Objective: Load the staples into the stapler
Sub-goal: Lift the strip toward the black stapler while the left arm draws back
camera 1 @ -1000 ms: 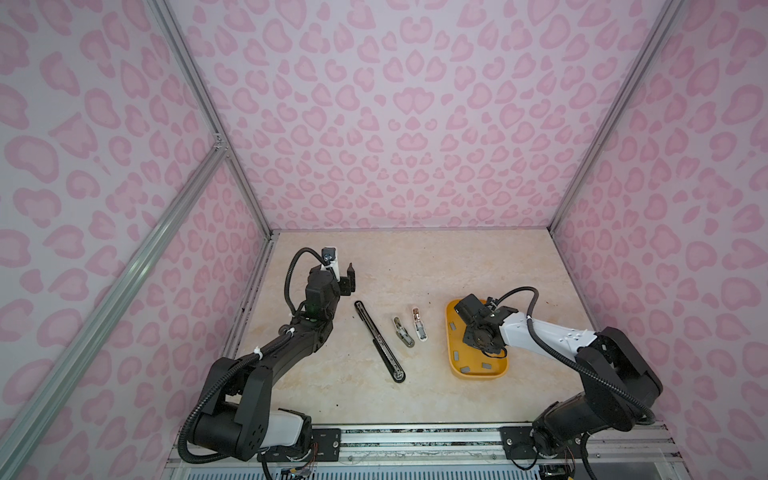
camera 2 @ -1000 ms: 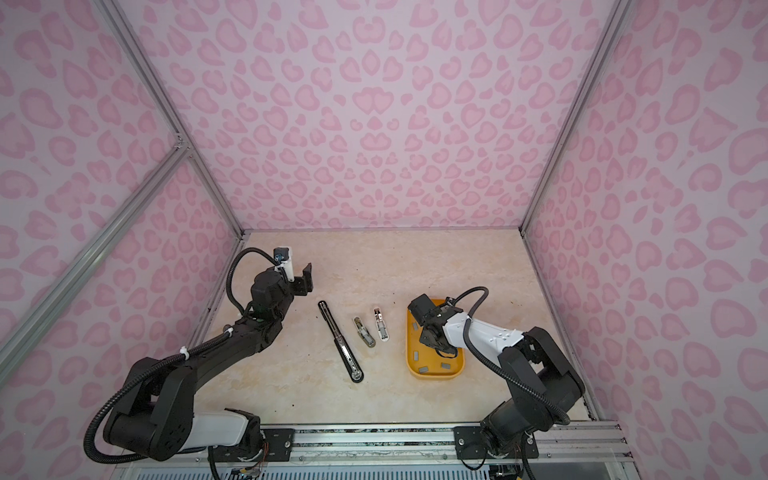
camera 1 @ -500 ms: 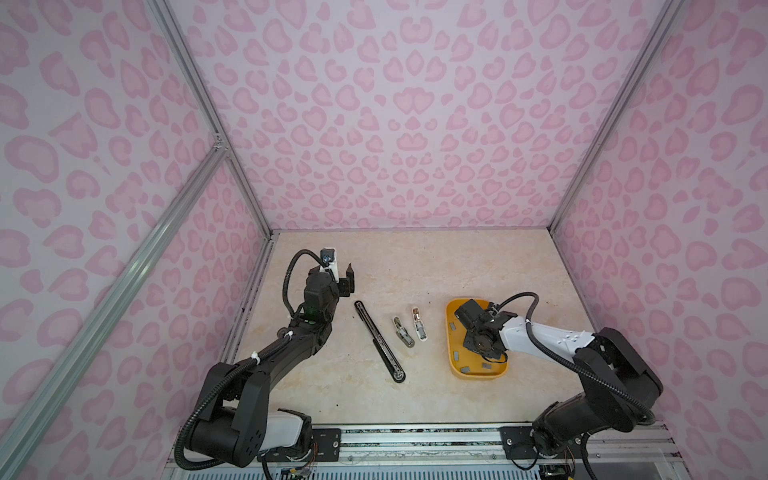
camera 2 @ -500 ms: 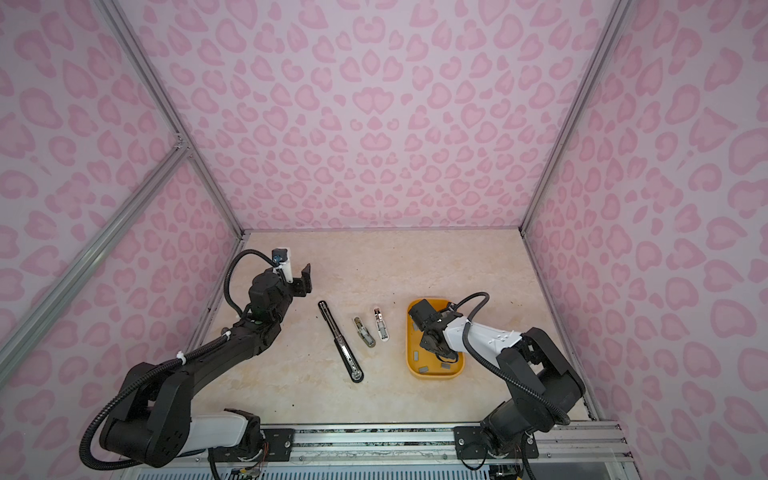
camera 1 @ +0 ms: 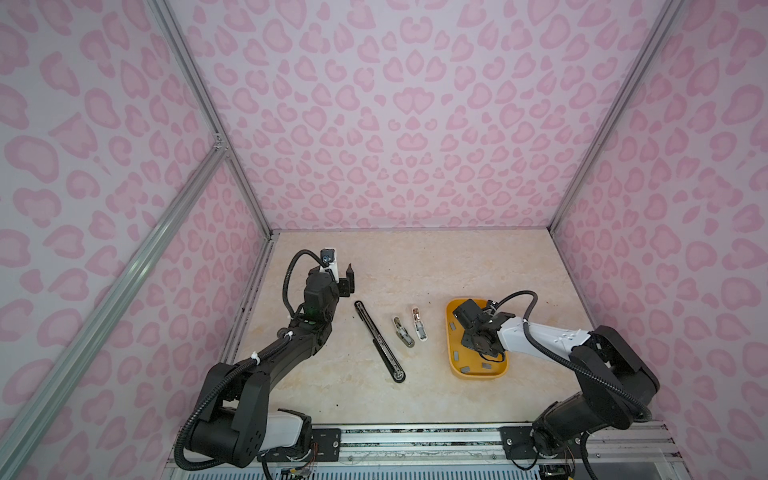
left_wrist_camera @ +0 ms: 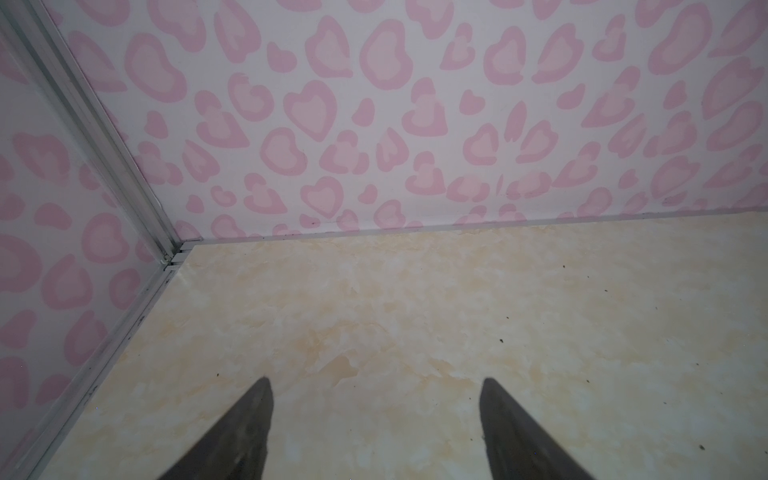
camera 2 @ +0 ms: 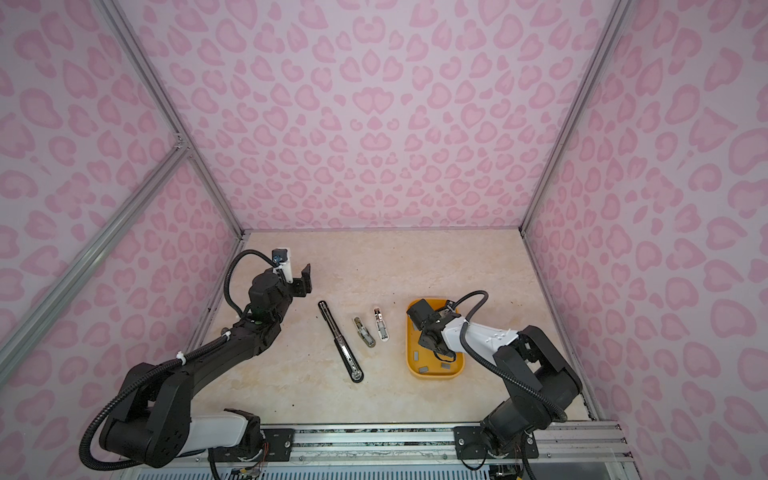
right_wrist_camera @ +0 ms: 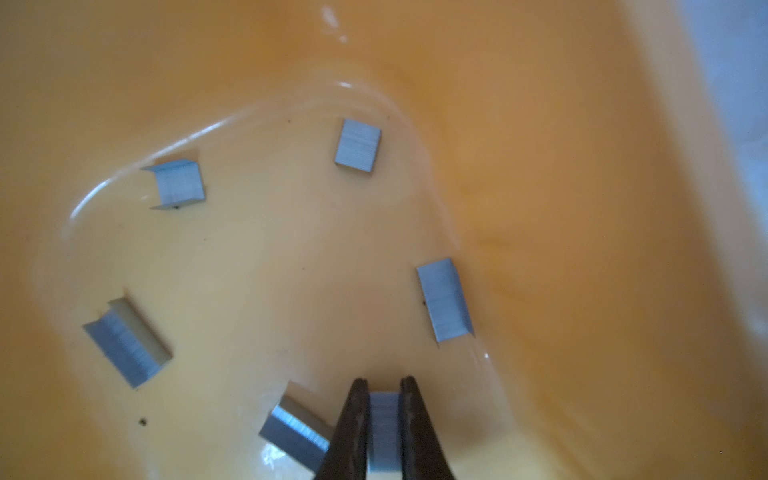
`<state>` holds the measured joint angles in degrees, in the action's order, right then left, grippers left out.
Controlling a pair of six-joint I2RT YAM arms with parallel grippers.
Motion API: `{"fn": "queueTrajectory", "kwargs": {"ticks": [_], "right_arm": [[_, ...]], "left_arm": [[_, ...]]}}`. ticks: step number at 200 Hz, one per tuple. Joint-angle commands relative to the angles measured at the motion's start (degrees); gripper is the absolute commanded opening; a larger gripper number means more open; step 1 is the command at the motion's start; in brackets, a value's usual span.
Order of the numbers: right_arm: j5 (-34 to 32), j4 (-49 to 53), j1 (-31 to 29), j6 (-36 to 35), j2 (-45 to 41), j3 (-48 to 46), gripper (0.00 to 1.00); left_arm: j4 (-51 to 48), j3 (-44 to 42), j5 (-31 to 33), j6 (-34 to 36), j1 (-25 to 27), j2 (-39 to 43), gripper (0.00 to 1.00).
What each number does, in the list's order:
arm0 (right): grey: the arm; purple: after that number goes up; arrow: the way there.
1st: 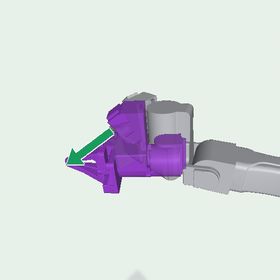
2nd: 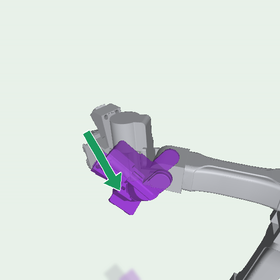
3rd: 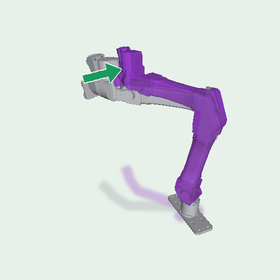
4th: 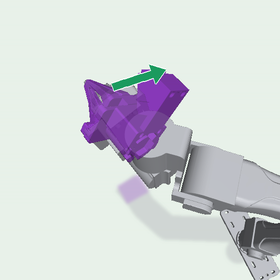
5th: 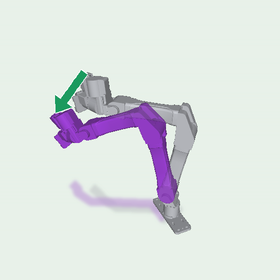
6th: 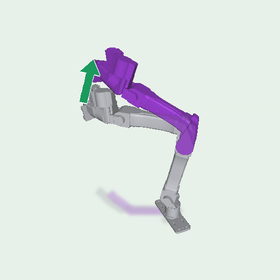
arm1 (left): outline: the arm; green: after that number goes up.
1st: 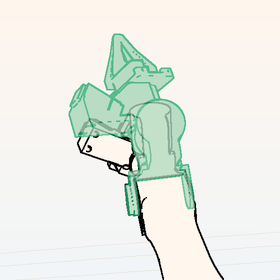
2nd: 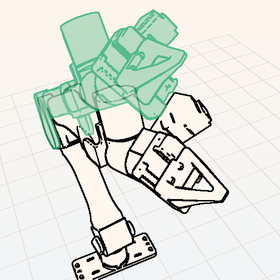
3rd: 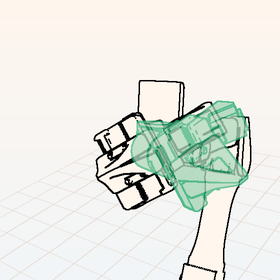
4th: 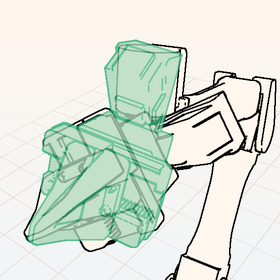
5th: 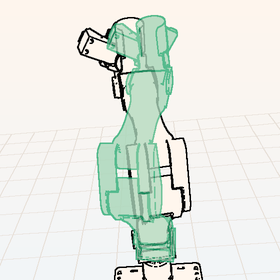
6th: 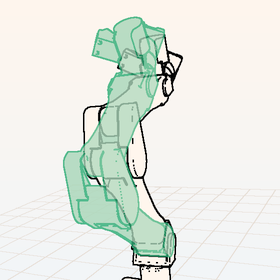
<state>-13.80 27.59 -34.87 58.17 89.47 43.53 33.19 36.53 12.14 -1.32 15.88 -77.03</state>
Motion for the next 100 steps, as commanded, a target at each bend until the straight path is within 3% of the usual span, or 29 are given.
{"fn": "queueTrajectory", "kwargs": {"ticks": [1, 60, 100], "right_arm": [[2.89, 3.16, -0.02, -0.98, 0.34, -0.77, 0.12], [-0.22, 2.31, 1.49, -8.05, -4.01, 0.78, 0.10], [0.16, 0.40, 1.99, -14.58, -6.32, 1.97, 0.06]], "left_arm": [[1.94, 0.04, -0.71, -0.22, 0.01, 0.25, 0.79], [-0.16, 1.88, -2.95, -5.07, -0.91, -0.01, 0.82], [-8.01, 3.07, -2.21, -9.72, -0.93, 6.45, 0.82]]}}
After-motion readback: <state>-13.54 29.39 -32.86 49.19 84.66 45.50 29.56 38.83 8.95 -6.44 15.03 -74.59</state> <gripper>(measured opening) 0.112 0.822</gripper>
